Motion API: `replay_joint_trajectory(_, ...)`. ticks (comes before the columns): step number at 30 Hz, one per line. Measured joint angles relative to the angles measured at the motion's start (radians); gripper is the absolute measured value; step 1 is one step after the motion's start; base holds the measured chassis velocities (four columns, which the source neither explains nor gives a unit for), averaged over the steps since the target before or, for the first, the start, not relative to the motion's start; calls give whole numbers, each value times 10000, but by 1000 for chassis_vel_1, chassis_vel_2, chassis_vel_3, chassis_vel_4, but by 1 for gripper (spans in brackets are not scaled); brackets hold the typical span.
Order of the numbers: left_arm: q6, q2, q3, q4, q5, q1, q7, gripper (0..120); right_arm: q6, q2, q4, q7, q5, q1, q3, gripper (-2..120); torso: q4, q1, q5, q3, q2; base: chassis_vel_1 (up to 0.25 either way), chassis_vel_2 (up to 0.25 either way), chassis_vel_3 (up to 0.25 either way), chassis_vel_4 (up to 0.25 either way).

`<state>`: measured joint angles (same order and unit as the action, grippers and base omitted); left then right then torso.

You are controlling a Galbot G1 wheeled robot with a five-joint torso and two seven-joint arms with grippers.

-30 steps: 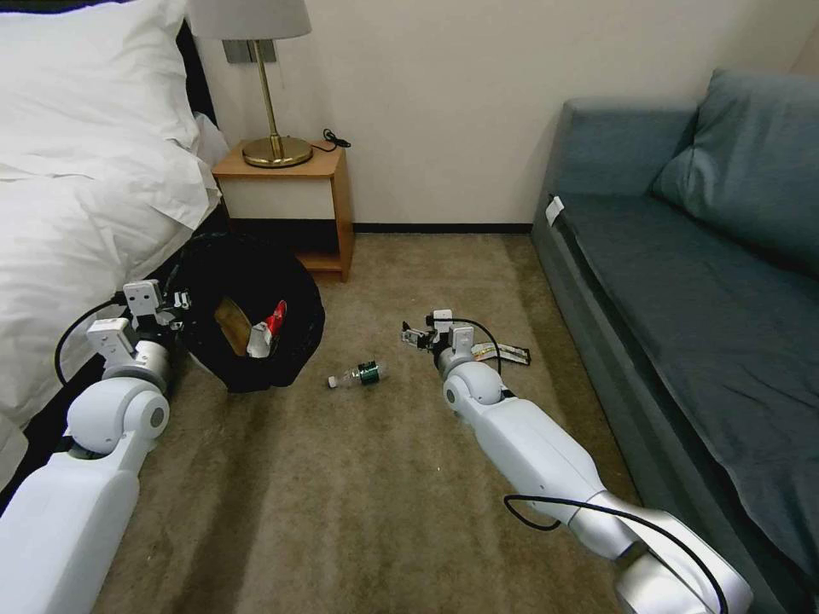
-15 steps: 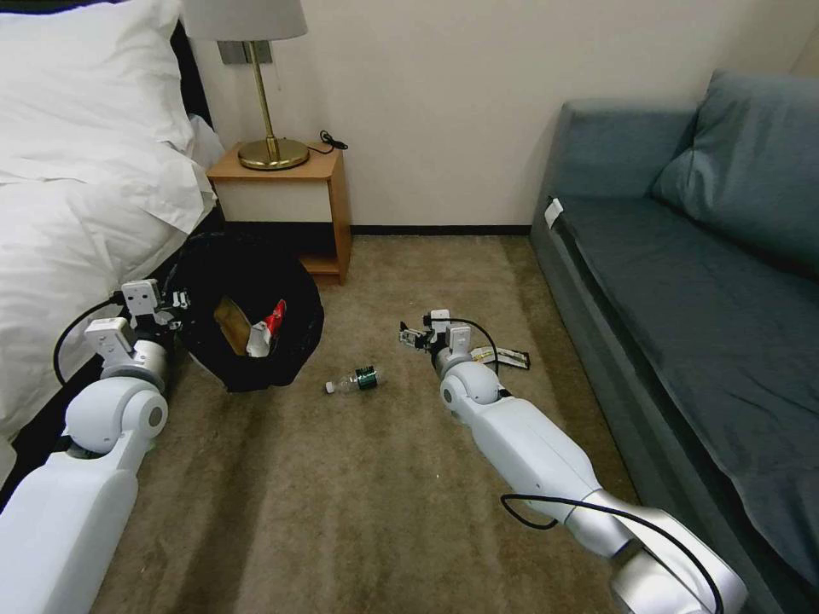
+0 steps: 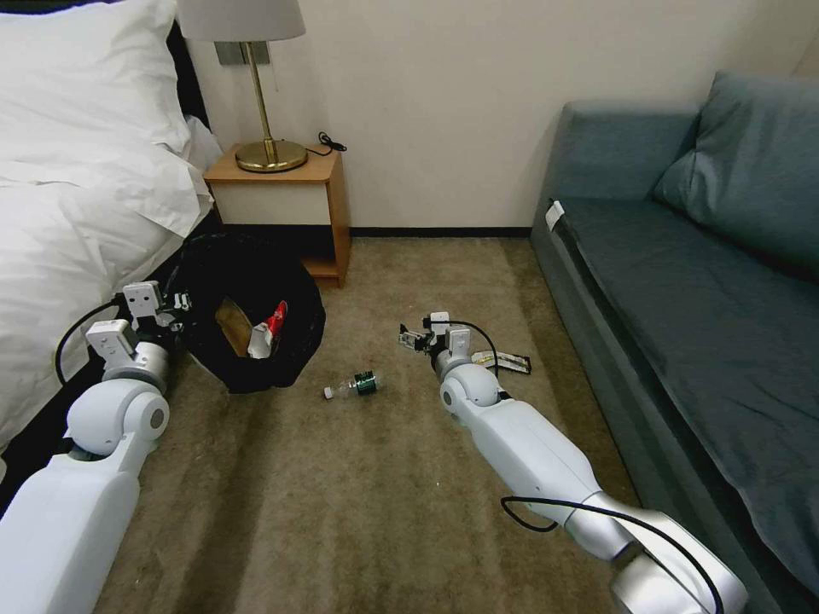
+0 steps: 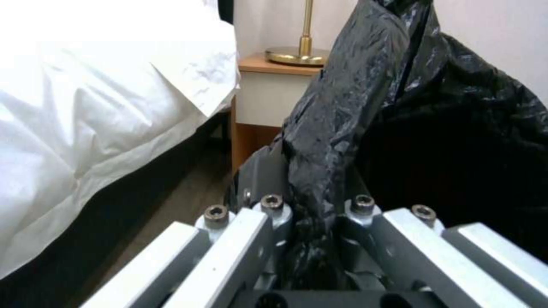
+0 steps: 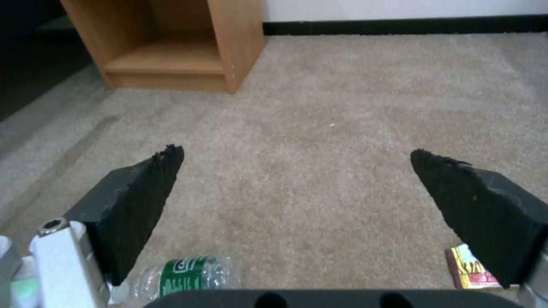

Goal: Pick up the trash bin, then pick up the garbage on the floor and place it into the trash bin.

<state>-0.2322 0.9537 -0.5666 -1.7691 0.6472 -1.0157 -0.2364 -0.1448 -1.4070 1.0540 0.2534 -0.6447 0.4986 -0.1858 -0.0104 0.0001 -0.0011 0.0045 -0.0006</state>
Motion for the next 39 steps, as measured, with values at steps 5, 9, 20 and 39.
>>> replay_joint_trajectory(5,4,1,-2,26,-3,0,15,4,53,-27,-102,-50,27,4,-3,100,0,0,0,0,0,-6,7,8,-12)
replay_joint_trajectory(9,9,3,-13,58,-3,4,36,4,85,-56,-182,-97,40,2,-25,100,0,0,0,0,0,-44,42,55,-65)
replay_joint_trajectory(20,31,29,-26,115,-24,5,97,4,191,-113,-353,-174,93,-44,-46,100,0,-1,0,0,0,-66,67,57,-68)
replay_joint_trajectory(39,38,-70,-24,98,23,38,96,4,249,-139,-460,-273,129,-41,-73,100,0,0,1,0,0,-69,72,70,-67)
